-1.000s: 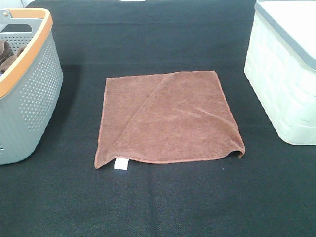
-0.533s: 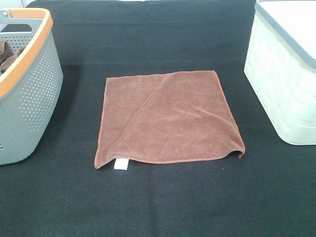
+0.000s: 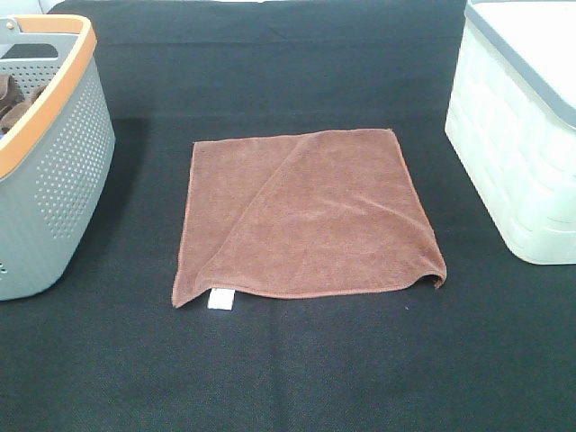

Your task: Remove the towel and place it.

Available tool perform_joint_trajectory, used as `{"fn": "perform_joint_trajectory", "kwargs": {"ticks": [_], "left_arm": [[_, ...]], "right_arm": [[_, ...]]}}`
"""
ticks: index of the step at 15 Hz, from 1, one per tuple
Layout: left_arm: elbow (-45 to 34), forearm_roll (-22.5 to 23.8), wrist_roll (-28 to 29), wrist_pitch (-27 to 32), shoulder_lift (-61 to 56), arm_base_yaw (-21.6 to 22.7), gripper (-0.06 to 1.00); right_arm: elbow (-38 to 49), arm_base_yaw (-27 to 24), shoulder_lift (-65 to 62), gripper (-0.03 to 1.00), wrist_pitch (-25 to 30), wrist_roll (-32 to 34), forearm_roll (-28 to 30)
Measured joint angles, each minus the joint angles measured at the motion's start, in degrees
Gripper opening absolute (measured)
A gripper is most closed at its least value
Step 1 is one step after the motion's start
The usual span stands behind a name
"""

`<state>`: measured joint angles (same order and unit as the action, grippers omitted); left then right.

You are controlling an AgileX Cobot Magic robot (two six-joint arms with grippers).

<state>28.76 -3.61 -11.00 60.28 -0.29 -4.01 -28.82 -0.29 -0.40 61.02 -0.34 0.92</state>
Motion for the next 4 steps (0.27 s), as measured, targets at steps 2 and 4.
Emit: {"fn": "perform_joint_trajectory", "kwargs": {"ticks": [2, 4], "left_arm": [[0.0, 0.0, -0.06, 0.0, 0.0, 0.0, 0.76], [0.0, 0.0, -0.06, 0.0, 0.0, 0.0, 0.76]], "right_arm": [[0.0, 0.0, 0.0, 0.78, 0.0, 0.0, 0.0], [0.0, 0.0, 0.0, 0.78, 0.0, 0.0, 0.0]]}}
